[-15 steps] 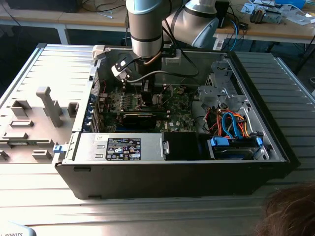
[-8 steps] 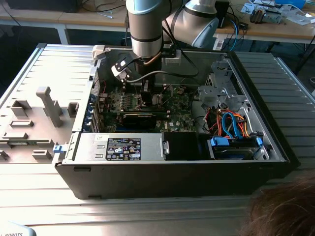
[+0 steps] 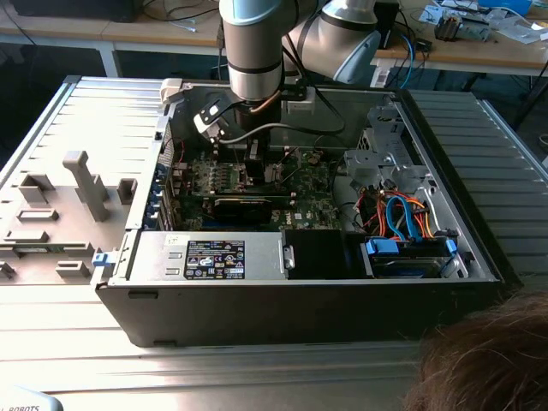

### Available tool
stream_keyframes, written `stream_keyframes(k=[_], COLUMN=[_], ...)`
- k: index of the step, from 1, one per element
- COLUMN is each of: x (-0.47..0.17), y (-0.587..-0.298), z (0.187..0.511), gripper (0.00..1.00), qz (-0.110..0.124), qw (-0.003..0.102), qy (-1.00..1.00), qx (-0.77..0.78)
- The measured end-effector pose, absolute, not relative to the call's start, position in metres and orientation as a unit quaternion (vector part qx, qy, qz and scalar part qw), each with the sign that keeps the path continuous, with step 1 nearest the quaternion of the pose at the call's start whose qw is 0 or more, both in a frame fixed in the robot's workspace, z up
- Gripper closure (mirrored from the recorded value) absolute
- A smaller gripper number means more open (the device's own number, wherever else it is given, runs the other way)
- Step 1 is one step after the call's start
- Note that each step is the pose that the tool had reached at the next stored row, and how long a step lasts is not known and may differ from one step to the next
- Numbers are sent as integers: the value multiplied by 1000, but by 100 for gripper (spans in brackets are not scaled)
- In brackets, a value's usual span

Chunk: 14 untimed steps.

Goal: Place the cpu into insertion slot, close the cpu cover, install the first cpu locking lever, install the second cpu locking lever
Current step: 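Place the cpu into insertion slot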

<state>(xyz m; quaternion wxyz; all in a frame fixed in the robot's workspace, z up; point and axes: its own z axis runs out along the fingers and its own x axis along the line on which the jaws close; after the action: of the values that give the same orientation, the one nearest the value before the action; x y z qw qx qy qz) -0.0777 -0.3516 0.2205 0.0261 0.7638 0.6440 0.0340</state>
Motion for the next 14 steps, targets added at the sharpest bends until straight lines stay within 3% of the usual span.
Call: stream_keyframes(k=[14], x=[-78], y=[-352], z=[220], gripper=[46], qz=[34], qw=[26], qy=[636], qx=[770])
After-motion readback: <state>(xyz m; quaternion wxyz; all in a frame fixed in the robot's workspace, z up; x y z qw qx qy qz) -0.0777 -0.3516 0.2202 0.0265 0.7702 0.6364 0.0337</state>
